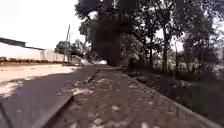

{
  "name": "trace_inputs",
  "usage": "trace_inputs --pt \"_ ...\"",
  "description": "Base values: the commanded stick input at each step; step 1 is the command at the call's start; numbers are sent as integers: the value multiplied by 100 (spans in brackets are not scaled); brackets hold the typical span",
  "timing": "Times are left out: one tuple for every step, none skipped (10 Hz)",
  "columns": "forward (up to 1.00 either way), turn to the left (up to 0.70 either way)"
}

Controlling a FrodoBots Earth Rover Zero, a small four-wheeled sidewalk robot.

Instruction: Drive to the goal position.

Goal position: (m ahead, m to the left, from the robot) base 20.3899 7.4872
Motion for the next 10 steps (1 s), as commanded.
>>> trace_inputs --pt "85 -2" --pt "85 -17" --pt "85 -33" --pt "85 0" --pt "85 0" --pt "85 0" --pt "85 0" --pt "85 0" --pt "85 0" --pt "85 4"
